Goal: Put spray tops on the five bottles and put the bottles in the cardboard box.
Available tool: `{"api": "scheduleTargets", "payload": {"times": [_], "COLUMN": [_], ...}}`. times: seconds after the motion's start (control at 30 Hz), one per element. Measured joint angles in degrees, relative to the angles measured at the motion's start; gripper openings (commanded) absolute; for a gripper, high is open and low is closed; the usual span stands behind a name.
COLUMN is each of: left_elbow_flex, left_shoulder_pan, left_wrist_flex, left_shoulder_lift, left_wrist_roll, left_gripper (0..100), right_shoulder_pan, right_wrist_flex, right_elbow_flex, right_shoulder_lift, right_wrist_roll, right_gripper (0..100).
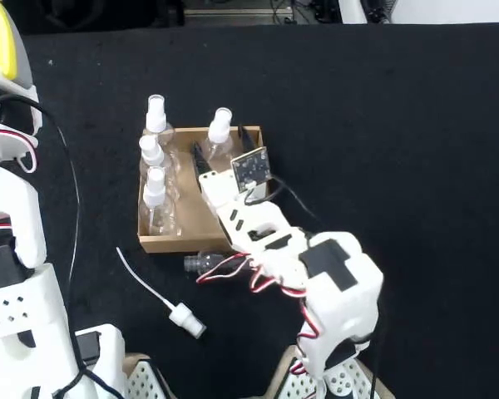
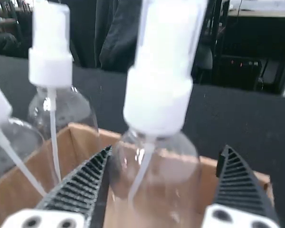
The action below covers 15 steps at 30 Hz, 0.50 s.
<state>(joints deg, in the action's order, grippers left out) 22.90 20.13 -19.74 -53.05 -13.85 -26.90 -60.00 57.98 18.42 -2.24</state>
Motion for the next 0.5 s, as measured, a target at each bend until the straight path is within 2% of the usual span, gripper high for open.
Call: {"api": "scheduleTargets", "payload": {"times": [0.37,0.5], "left_elbow_flex": [0.0,0.0], "left_shoulder_pan": [0.0,0.0], "left_wrist_flex": [0.0,0.0], "left_shoulder_lift": [0.0,0.0], "left_wrist_roll": [0.0,0.0], "left_gripper": [17,17], "right_shoulder_pan": [0.0,0.5], "right_wrist_flex": [0.1,3.4], "right_elbow_flex": [1.1,1.6], "right_shoulder_lift": [-7.6,-13.5], "right_wrist_roll": [0.0,0.0], "right_gripper": [29.4,29.4]}}
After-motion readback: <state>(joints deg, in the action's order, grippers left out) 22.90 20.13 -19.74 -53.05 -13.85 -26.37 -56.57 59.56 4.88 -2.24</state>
